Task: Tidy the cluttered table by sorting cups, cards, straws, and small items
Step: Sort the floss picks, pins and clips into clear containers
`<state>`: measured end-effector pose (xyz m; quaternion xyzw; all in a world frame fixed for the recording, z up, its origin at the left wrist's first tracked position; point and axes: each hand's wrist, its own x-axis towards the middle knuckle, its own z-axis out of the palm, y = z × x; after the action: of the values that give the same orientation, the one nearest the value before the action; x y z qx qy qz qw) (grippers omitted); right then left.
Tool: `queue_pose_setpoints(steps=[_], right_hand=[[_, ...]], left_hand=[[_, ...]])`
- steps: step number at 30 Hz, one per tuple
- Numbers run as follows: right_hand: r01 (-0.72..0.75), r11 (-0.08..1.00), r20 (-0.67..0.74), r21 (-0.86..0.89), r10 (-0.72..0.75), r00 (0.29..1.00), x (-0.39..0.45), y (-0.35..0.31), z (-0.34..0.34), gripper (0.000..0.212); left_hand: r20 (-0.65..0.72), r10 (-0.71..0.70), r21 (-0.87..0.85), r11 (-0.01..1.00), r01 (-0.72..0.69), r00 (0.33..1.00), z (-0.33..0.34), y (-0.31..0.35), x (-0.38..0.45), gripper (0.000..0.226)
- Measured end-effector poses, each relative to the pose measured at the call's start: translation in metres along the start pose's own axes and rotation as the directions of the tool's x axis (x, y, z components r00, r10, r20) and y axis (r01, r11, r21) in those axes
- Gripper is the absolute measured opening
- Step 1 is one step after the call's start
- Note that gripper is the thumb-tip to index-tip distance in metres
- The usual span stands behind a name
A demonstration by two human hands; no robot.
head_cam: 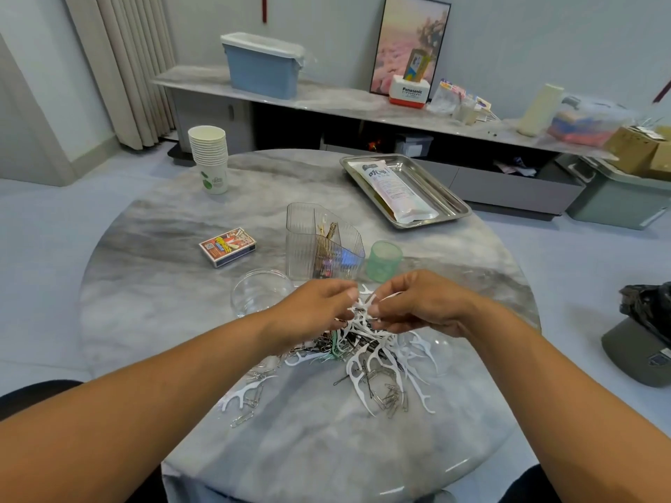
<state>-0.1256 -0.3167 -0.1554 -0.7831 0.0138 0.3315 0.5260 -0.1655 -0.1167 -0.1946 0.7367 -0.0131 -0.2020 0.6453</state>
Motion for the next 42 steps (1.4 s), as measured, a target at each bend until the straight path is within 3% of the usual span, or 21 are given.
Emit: queue_pose_setpoints(steps=[3,7,9,16,19,25,30,32,35,37,42], right_hand=[[0.027,0.997,0.032,-0.075,-0.025,0.999,0.0,0.0,0.006,0.019],[0.024,0.997,0.021,-0.071,-0.022,1.0,0.001,0.001,0.007,0.025],[0.036,0.998,0.003,-0.047,-0.036,0.999,0.001,0.0,0.008,0.023],[0.095,0.989,-0.102,0.113,-0.084,0.991,0.004,-0.004,0.01,0.008],[0.04,0.988,-0.051,0.152,-0.032,0.998,0.002,-0.005,0.008,0.006],[-0.034,0.953,0.086,0.301,0.009,0.996,-0.001,-0.007,-0.005,0.011],[-0.026,0.932,0.131,0.363,-0.023,0.991,0.002,-0.005,0.001,0.014],[0.053,0.951,0.072,0.303,-0.079,0.994,0.004,-0.003,0.006,0.019],[0.202,0.976,-0.034,0.078,-0.2,0.979,0.008,0.001,0.015,0.023],[0.274,0.961,-0.03,-0.042,-0.276,0.961,0.009,0.004,0.023,0.033],[0.46,0.774,0.0,-0.435,-0.511,0.86,0.012,0.015,0.038,0.052]], left_hand=[[0.042,-0.009,0.163,0.987,0.002,0.999,0.006,-0.002,-0.003,0.027],[-0.025,-0.041,0.328,0.944,0.047,0.999,0.0,-0.004,-0.004,0.036],[-0.055,-0.08,0.284,0.954,0.093,0.995,-0.003,-0.003,-0.003,0.034],[-0.108,-0.227,-0.141,0.967,0.211,0.968,-0.006,-0.002,0.002,0.015],[-0.117,-0.18,-0.097,0.981,0.169,0.977,-0.01,0.0,0.002,0.013],[0.017,-0.091,-0.145,0.985,0.092,0.996,-0.017,0.007,0.003,0.012],[-0.063,-0.036,-0.108,0.994,0.029,0.997,-0.013,0.004,0.004,0.013],[-0.11,-0.037,-0.103,0.994,0.025,0.993,-0.009,0.002,0.003,0.017],[-0.17,-0.074,-0.129,0.99,0.052,0.983,-0.005,0.001,0.0,0.017],[-0.191,-0.119,-0.147,0.985,0.091,0.974,-0.005,-0.001,0.001,0.016],[-0.157,-0.207,-0.295,0.943,0.155,0.966,-0.007,-0.002,0.003,0.014]])
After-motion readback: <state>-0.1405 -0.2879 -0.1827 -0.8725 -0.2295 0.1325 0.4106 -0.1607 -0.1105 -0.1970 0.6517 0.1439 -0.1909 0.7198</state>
